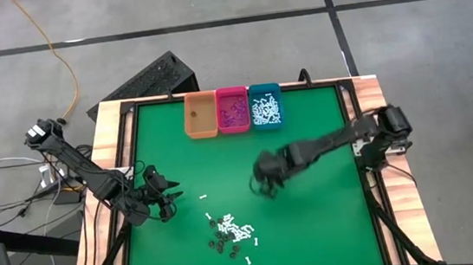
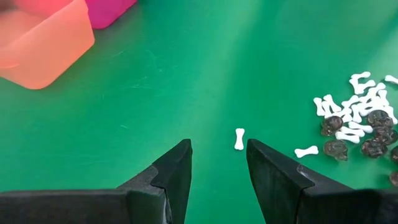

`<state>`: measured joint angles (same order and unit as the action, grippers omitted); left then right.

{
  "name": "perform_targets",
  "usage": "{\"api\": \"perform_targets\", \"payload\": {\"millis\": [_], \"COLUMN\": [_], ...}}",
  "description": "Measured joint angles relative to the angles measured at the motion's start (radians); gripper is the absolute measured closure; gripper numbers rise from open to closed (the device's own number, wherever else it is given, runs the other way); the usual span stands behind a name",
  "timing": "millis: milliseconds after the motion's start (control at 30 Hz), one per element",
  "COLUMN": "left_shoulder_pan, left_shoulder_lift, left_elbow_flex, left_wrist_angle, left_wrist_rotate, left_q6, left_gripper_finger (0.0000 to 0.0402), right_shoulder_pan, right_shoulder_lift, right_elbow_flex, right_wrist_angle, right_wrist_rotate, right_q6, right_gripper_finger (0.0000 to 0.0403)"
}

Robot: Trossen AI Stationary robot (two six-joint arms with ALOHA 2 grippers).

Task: Sort Halloween decoration
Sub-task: Put the violet witch hat toy into the red bin

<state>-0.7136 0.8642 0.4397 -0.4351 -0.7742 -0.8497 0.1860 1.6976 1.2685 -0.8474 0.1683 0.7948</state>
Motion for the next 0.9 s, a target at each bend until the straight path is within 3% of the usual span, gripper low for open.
{"api": "perform_targets", "payload": {"millis": [200,467,633,900], "left_shoulder_pan": [0.000,0.000,0.000,0.000], "left_shoulder_lift": [0.000,0.000,0.000,0.000], "left_elbow_flex": [0.000,0.000,0.000,0.000], "left_wrist_angle": [-0.003,-0.003,-0.002,-0.001], "left_wrist_rotate": [-0.017,-0.031,-0.031,-0.024], "left_q6": [0.015,0.016,0.008,-0.010], "left_gripper_finger": [0.0258,0.0258,0.0258,0.0257], "right_shoulder_pan": [-0.274,-0.611,-0.691,-0.706], "right_shoulder_lift": [-0.043,-0.040,-0.040,-0.040], "right_elbow_flex": [0.000,-0.001,0.000,0.000], "right_wrist_angle": [0.030,0.113,0.196,0.194], "right_wrist_rotate": [0.018,0.012,-0.060,-0.057], "right_q6": [-0.195,-0.314,-0.333,-0.319], "right_gripper_finger": [0.0381,0.0362,0.0328,0.0222]}}
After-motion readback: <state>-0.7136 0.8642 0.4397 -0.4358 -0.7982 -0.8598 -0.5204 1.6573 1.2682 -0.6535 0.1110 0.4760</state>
